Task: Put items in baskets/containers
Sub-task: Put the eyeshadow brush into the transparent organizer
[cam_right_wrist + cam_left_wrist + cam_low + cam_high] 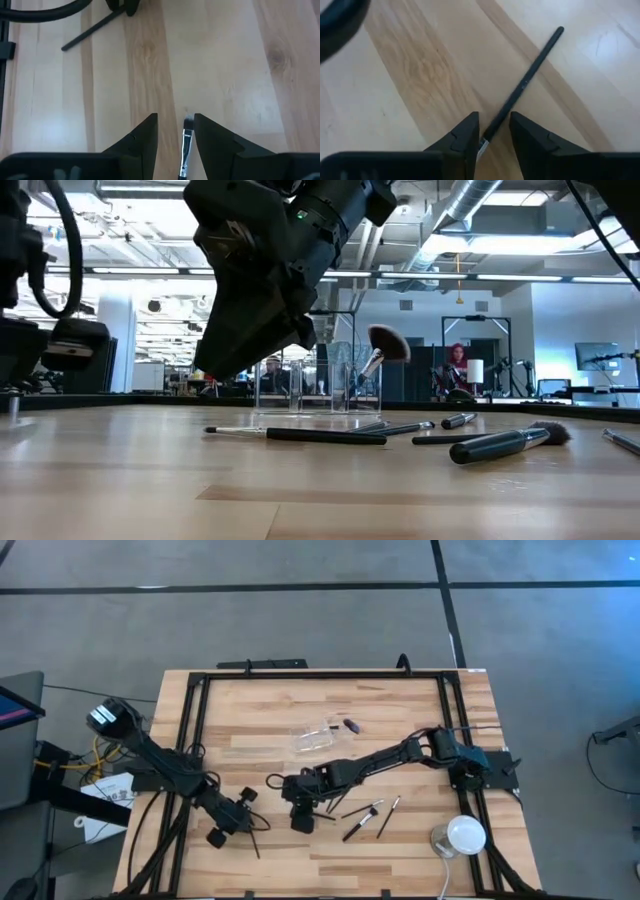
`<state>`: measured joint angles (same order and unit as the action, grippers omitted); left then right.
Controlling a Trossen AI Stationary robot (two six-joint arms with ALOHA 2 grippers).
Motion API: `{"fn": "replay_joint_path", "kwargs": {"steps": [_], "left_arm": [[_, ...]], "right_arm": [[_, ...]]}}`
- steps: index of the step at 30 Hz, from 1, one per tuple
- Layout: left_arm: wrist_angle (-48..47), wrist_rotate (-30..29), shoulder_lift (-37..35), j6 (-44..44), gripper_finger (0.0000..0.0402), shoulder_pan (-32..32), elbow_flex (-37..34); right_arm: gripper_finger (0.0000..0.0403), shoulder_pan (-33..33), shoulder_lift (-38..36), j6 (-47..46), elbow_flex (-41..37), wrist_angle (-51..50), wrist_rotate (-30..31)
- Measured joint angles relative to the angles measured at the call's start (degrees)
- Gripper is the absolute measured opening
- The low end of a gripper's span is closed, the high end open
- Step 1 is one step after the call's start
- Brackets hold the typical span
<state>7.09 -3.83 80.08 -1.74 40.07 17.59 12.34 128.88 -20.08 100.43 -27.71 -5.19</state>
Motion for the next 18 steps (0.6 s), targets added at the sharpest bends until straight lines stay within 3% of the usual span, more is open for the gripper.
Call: {"fn": "replay_joint_path", "kwargs": {"steps": [5, 10, 14, 18], "left_arm": [[2.4, -2.9, -0.1, 0.2, 0.0086, -0.8, -0.6], [3.7, -1.7, 0.4, -1.7, 0.0016, -3.4, -0.7], [9.1, -2.5, 3.2, -4.5, 0.0021, -6.4, -0.7], [21.6, -4.3, 9.7, -4.6, 0.0044, -7.6, -0.9]], "right_arm": [[0.0118, 0.1, 0.0, 0.0, 0.0, 2.6, 0.1], [0.0118, 0.1, 0.0, 0.6, 0.0, 6.0, 0.2], [0.0118, 0.1, 0.0, 0.8, 0.0, 7.0, 0.2], [0.0118, 0.2, 0.0, 1.0, 0.0, 7.0, 0.2]]}}
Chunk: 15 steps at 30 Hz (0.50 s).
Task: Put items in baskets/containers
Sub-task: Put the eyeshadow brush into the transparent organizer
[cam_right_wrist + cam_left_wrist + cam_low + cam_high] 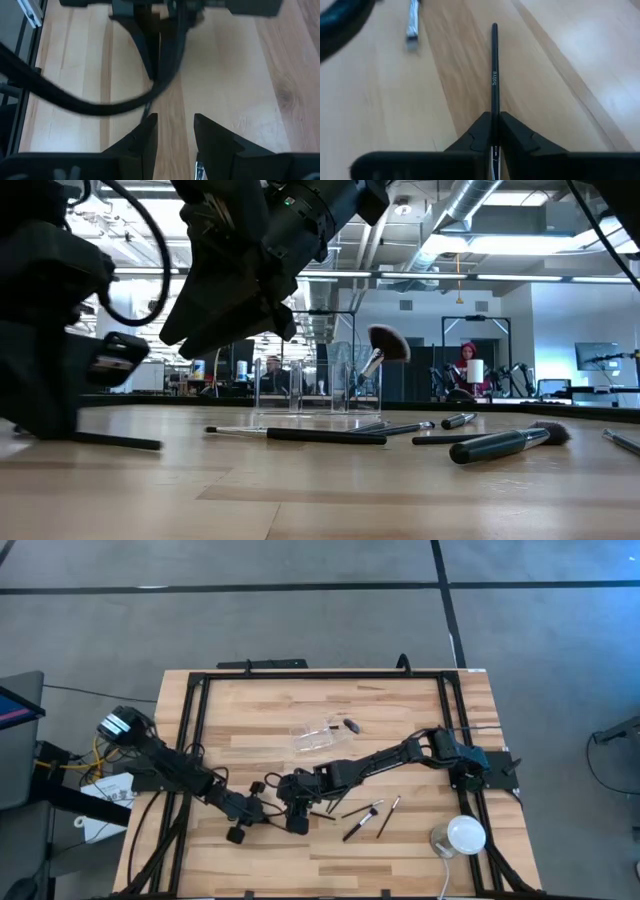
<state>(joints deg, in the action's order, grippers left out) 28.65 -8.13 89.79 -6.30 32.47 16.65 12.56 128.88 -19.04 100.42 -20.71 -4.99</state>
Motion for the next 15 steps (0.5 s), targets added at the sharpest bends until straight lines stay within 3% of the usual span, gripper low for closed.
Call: {"fn": "replay_joint_path", "kwargs": {"steps": [5, 15], "left_arm": [[9.5, -3.7, 7.2, -0.9, 0.0075, 0.2, 0.3], [8.9, -3.6, 6.7, -6.9, 0.0101, 0.2, 0.3]], "right_arm": [[0.0118, 0.5, 0.0, 2.6, 0.0, 0.0, 0.0], [0.0118, 1.2, 0.0, 3.6, 0.0, -0.4, -1.6]]}}
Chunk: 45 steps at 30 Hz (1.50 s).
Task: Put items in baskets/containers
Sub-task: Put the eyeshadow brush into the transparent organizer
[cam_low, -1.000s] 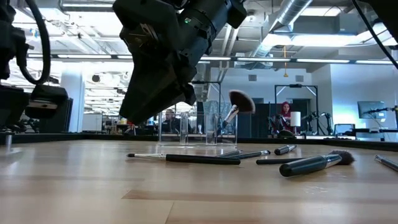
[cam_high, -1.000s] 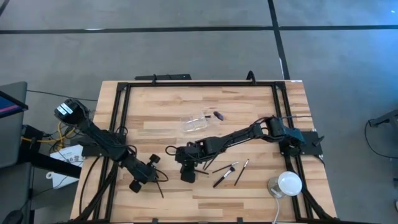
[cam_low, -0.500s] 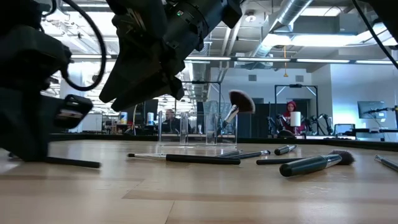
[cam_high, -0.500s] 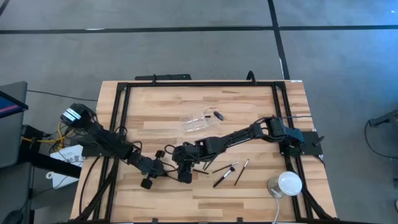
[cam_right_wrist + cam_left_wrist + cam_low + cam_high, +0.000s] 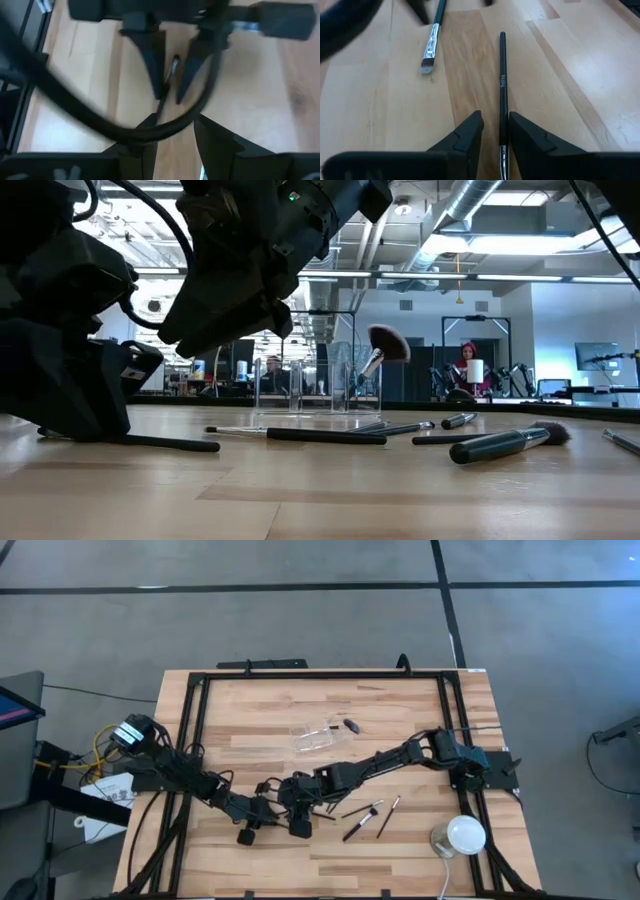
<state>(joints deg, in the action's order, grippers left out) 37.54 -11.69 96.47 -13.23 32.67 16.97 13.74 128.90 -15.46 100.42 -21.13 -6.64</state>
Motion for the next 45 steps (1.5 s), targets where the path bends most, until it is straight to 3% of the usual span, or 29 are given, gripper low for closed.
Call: {"fn": "replay_joint_path", "kwargs": {"steps": [7, 13, 24, 34, 45], "left_arm": [[0.1, 0.0, 0.0, -2.2, 0.0097, 0.0, 0.0], [0.1, 0.3, -0.1, 0.5, 0.0015, -0.1, -0.1], [0.5, -0.5, -0.2, 0.9, 0.0011, 0.0, 0.0], [-1.5, -2.0, -4.4, 4.3, 0.0009, 0.0, 0.0], [-1.0, -4.6, -4.4, 4.5, 0.0009, -0.2, 0.0]], "right_arm": [[0.0118, 2.0, 0.0, 0.3, 0.0, 0.4, -0.9], [0.0118, 2.3, 0.7, 0.9, -0.1, 0.8, -0.9], [0.0118, 0.0, 7.2, 0.5, 0.0, 6.5, -0.8], [0.0118, -0.4, 7.3, 0.5, 0.0, 6.6, -1.2], [0.0113, -0.4, 7.3, 0.9, 0.0, 6.4, -1.6]]}}
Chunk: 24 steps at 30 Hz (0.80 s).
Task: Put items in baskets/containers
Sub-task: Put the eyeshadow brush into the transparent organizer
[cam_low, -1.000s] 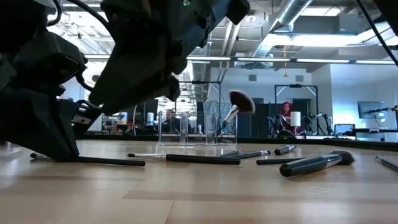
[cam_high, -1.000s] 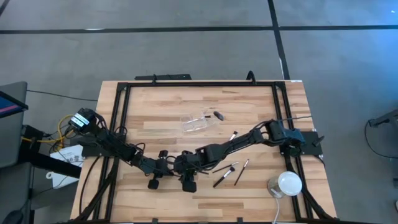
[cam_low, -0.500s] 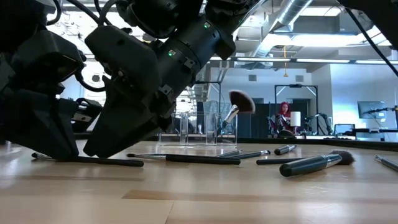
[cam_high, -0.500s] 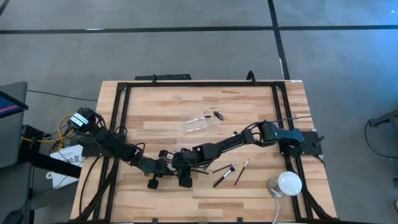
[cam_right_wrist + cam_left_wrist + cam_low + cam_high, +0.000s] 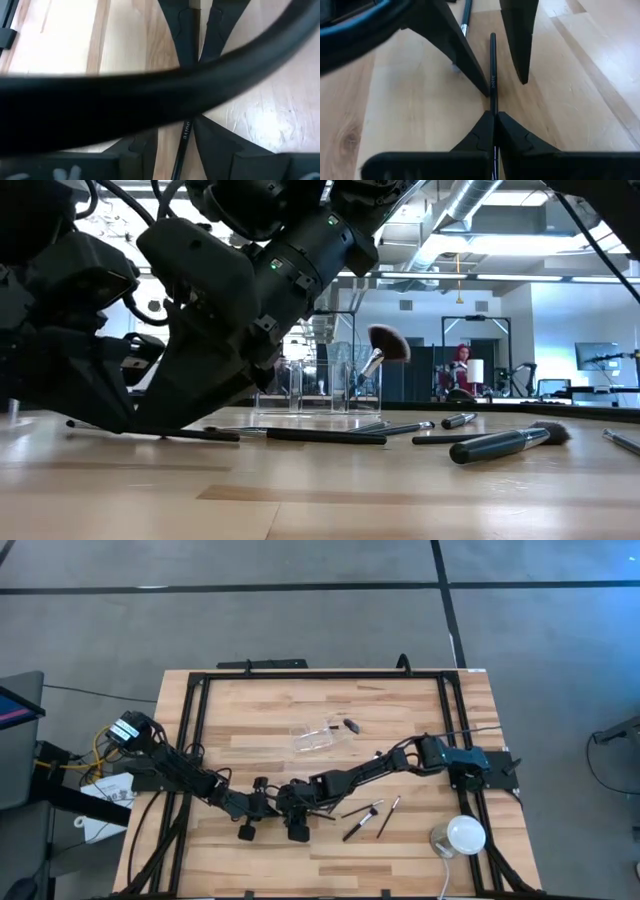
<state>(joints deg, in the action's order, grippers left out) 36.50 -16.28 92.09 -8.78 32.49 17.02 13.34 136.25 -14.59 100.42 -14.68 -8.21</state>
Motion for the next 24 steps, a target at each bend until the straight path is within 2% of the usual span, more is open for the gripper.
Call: {"fn": "replay_joint_path", "kwargs": {"steps": [14, 20, 24], "left_arm": [[1.3, -1.6, -0.1, 0.0, 0.0008, 0.2, 0.2], [1.4, -2.0, -0.2, -0.4, 0.0012, 0.2, 0.2], [1.7, -1.9, -0.3, -0.2, 0.0022, 0.2, 0.2]], "right_arm": [[0.0060, -0.4, 0.0, 0.0, 0.0, 0.2, 0.7], [0.0012, -1.1, 0.0, -0.4, -0.1, -0.2, 0.7], [0.0016, -1.6, 0.0, -0.1, -0.1, -0.2, 0.6]]}}
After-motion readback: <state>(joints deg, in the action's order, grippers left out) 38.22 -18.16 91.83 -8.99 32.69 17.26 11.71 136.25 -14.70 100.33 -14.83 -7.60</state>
